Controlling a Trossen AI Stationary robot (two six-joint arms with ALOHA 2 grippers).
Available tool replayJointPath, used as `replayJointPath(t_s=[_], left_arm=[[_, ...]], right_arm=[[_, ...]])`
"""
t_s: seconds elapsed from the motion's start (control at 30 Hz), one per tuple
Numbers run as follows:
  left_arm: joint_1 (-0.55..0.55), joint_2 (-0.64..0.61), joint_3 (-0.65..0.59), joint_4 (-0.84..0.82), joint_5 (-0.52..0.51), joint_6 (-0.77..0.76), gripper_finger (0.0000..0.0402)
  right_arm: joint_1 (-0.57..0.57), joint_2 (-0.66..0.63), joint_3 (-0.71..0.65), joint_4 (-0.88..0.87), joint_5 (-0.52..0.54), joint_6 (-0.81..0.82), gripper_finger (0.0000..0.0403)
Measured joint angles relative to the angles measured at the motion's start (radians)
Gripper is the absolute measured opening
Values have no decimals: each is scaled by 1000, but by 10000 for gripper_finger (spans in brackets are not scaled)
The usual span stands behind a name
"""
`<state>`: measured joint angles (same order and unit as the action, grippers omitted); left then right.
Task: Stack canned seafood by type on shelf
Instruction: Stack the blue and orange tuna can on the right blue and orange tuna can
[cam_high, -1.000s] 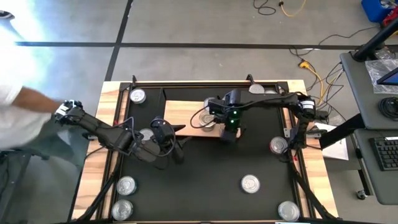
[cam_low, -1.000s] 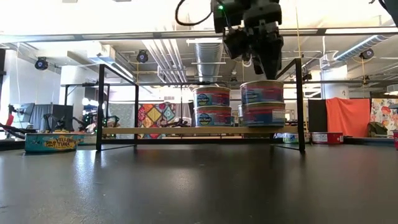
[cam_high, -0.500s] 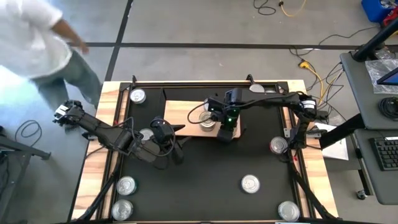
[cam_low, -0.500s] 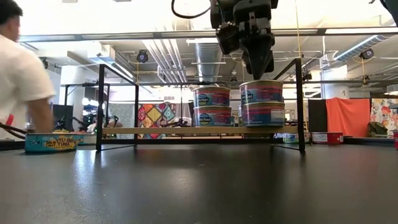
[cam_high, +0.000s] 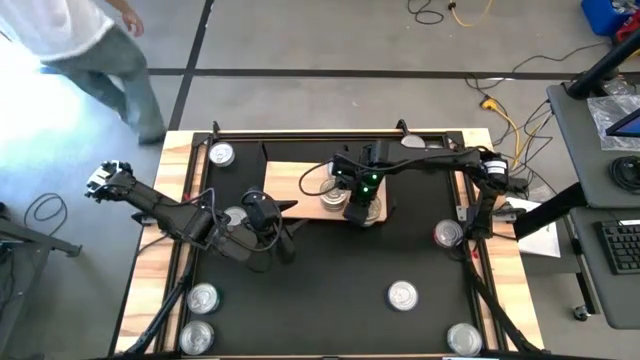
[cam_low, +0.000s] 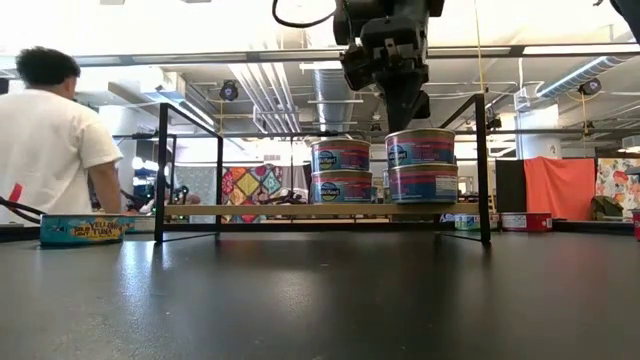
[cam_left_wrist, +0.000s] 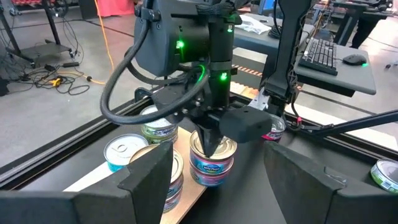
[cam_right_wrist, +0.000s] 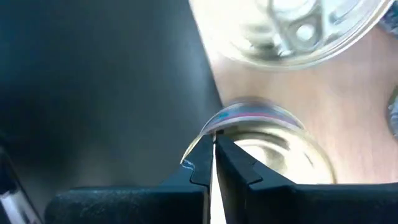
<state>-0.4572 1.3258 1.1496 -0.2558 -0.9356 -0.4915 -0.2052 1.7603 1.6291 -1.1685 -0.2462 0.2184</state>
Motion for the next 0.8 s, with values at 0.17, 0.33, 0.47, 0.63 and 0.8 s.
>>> replayJointPath(t_s=[0.17, 0.33, 0.47, 0.63, 0.8], left_arm=[[0, 0, 0, -1, 0, 0, 235], [0, 0, 0, -2, 0, 0, 235], [0, 0, 0, -2, 0, 0, 235], [0, 0, 0, -1, -6, 3, 235], [0, 0, 0, -6, -8, 3, 235]], right_arm=[[-14, 0, 0, 2, 63, 19, 9], [-16, -13, 0, -10, 28, 18, 9], [-15, -14, 0, -7, -41, 8, 9], [-17, 10, 0, 4, -6, 8, 9], [-27, 13, 0, 6, 66, 27, 9]])
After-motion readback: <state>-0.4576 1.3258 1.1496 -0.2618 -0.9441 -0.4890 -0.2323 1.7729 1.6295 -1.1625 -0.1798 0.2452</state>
